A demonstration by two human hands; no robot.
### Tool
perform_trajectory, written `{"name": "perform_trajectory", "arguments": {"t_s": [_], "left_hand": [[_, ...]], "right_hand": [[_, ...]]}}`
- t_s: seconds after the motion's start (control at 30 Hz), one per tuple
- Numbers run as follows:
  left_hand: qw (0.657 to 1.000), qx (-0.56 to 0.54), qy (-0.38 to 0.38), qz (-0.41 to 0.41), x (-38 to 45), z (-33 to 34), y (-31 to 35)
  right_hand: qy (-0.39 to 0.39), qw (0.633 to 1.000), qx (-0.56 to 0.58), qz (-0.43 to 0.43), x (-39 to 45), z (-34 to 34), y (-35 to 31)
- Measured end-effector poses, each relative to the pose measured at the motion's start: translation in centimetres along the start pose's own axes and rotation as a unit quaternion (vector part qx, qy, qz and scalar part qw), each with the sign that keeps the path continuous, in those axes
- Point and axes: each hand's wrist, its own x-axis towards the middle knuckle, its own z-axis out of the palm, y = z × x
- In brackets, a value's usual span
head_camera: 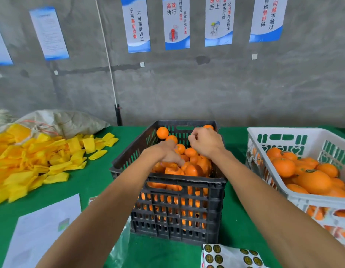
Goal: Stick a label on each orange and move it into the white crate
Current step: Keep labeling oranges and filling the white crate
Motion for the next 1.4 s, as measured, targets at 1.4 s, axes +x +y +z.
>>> {"name": "perform_trajectory", "arguments": {"t_s": [1.4], "left_hand": [[0.794, -0.577, 0.189, 0.013, -15.5, 31.9, 2.0]], "right_hand": [[-0.227, 0.969, 0.079, -0.062, -32.3, 5.3, 14.8]]}}
